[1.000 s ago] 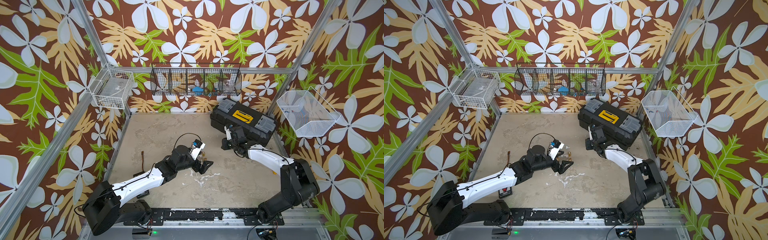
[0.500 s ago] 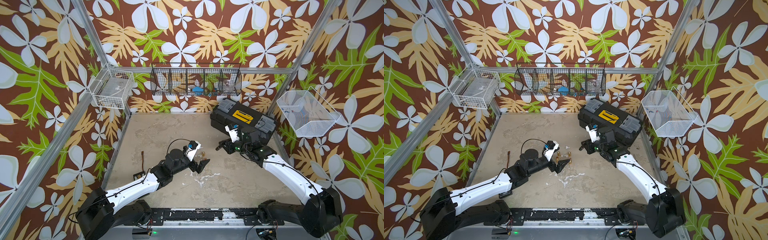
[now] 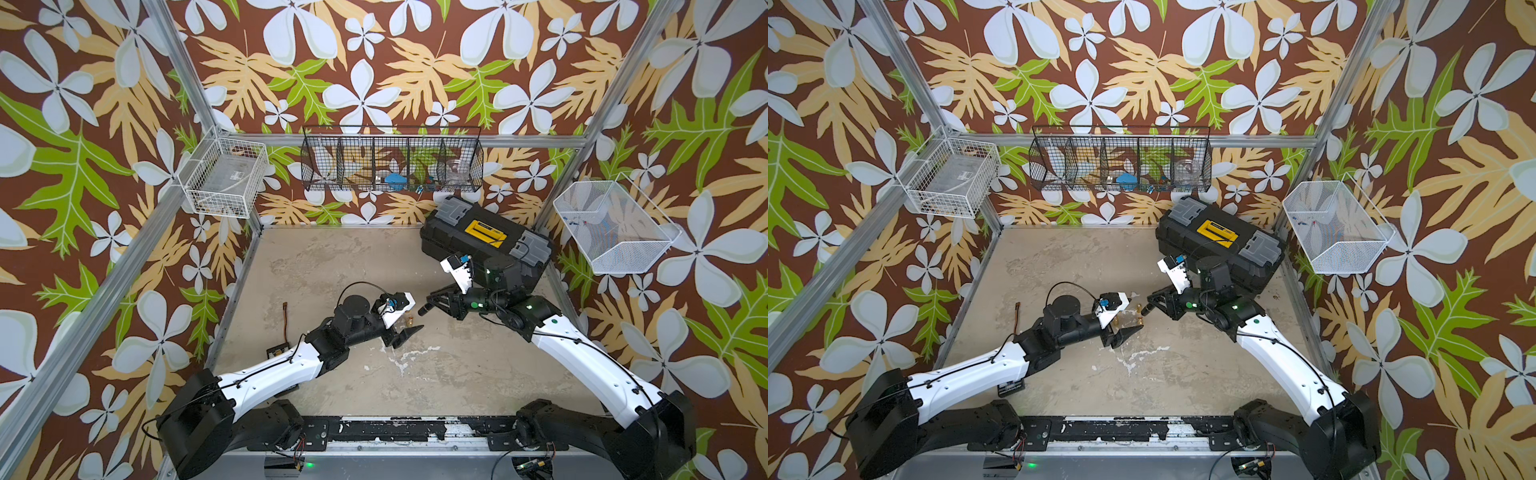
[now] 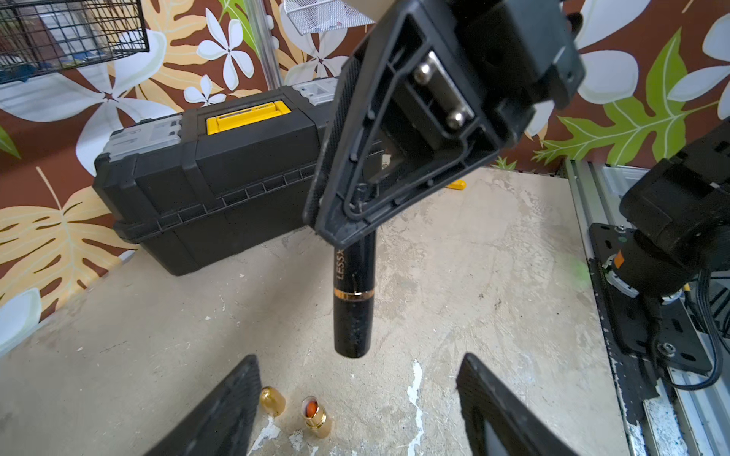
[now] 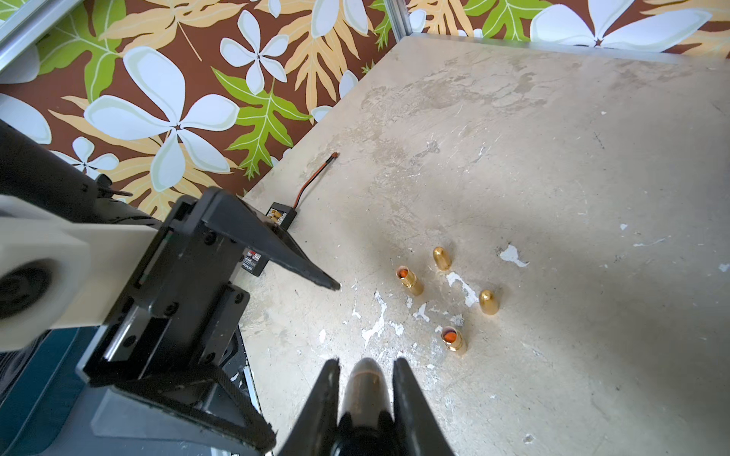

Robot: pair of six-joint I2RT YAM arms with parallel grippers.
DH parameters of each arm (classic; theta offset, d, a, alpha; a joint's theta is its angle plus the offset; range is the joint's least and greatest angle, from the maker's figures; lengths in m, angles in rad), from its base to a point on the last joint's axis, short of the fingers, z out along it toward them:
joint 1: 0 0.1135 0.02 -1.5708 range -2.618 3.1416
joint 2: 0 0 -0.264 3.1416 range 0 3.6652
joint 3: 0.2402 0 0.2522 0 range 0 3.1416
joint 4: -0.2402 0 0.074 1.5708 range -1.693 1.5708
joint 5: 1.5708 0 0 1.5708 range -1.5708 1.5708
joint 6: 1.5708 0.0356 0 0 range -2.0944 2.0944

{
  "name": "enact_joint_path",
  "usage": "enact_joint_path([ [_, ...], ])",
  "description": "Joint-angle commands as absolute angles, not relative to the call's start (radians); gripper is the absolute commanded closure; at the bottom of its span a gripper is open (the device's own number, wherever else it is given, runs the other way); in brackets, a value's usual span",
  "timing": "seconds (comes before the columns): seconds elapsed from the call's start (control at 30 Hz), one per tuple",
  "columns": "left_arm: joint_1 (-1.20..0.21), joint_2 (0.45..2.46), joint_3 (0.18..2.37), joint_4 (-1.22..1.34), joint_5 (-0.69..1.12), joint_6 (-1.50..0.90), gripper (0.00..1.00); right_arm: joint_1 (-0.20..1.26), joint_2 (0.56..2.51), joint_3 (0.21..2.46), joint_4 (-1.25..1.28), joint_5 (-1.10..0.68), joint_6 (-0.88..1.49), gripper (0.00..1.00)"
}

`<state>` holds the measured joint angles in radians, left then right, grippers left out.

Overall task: Open the lipstick cap
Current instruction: Open the cover of the lipstick.

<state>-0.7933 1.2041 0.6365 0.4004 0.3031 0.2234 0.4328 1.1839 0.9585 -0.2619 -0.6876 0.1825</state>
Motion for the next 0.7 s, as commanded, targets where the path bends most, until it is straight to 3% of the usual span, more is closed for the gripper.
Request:
enact_joint_path([
  [0.0, -0.794, 1.213, 0.644, 0.422, 0.337, 0.248, 0.23, 0.438, 1.180, 0.978, -0.280, -0.700, 0.174, 0.75],
  [0.67, -0.795, 1.333, 0.712, 0.473, 0.403, 0.236, 0.34, 0.460, 1.137, 0.993, -0.318, -0.704, 0.161, 0.75],
])
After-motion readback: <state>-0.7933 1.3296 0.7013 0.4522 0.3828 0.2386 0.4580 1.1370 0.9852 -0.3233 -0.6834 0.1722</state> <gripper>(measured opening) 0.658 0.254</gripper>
